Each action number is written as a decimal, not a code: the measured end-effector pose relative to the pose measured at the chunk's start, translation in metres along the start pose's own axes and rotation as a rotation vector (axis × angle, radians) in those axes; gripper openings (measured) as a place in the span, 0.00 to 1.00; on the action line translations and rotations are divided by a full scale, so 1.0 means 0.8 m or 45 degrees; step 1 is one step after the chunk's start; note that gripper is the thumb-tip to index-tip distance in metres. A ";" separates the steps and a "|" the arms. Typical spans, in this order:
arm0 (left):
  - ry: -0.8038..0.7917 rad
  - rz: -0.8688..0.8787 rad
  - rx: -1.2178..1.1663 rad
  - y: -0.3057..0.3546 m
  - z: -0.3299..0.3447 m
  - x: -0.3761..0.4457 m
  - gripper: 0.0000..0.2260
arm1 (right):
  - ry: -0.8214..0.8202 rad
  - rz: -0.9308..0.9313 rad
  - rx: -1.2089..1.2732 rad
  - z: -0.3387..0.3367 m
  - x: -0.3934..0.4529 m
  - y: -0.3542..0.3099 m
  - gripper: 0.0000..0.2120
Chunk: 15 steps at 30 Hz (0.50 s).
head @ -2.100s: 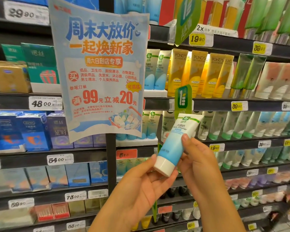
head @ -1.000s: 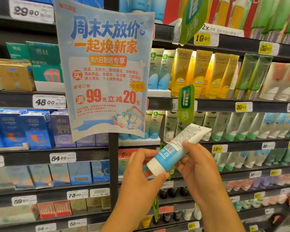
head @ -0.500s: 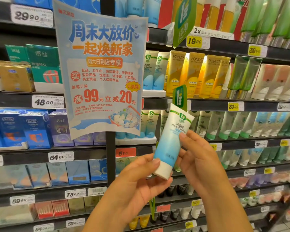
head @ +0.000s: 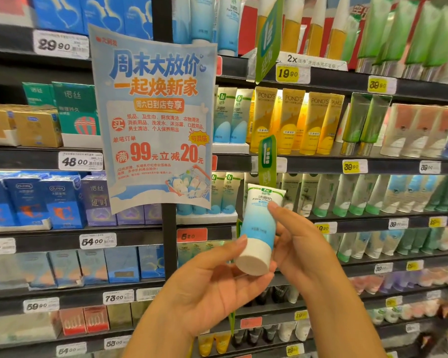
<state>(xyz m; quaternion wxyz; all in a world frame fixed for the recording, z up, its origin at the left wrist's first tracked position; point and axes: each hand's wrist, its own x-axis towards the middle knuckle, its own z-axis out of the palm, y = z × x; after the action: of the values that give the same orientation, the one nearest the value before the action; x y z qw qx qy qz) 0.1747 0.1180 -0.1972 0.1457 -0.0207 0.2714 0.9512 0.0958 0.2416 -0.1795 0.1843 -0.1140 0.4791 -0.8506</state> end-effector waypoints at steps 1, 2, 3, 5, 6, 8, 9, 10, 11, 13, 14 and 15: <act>-0.018 0.005 0.008 -0.002 0.002 0.000 0.28 | 0.001 0.001 -0.003 -0.002 -0.001 -0.001 0.13; -0.037 0.009 0.020 -0.005 0.003 -0.001 0.27 | 0.002 0.000 -0.006 -0.003 -0.002 -0.003 0.13; -0.042 0.022 0.042 -0.007 0.005 -0.001 0.24 | 0.001 -0.004 -0.005 -0.005 -0.003 -0.004 0.12; 0.027 0.094 0.154 -0.013 0.005 0.001 0.15 | -0.009 -0.027 -0.009 -0.008 -0.004 -0.006 0.11; 0.082 0.139 0.232 -0.015 0.005 0.003 0.13 | -0.020 -0.041 -0.025 -0.010 -0.004 -0.008 0.10; 0.172 0.236 0.405 -0.020 0.004 0.008 0.17 | -0.052 -0.061 -0.101 -0.013 -0.006 -0.014 0.09; 0.213 0.297 0.488 -0.022 0.004 0.011 0.20 | -0.065 -0.071 -0.157 -0.015 -0.006 -0.017 0.09; 0.241 0.358 0.556 -0.024 0.004 0.013 0.22 | -0.073 -0.086 -0.215 -0.016 -0.007 -0.019 0.09; 0.265 0.415 0.609 -0.026 0.005 0.014 0.24 | -0.078 -0.107 -0.271 -0.018 -0.007 -0.021 0.09; 0.318 0.527 0.704 -0.028 0.009 0.016 0.24 | -0.087 -0.159 -0.369 -0.020 -0.010 -0.026 0.08; 0.349 0.584 0.750 -0.029 0.010 0.017 0.24 | -0.096 -0.182 -0.412 -0.020 -0.011 -0.027 0.09; 0.375 0.630 0.790 -0.030 0.010 0.018 0.24 | -0.107 -0.200 -0.455 -0.020 -0.011 -0.028 0.11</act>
<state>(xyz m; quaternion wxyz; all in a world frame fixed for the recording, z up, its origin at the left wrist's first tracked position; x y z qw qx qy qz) 0.1678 0.1453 -0.2040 -0.1281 -0.0459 0.5595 0.8176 0.0935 0.2682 -0.1691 0.1140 -0.2173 0.6039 -0.7584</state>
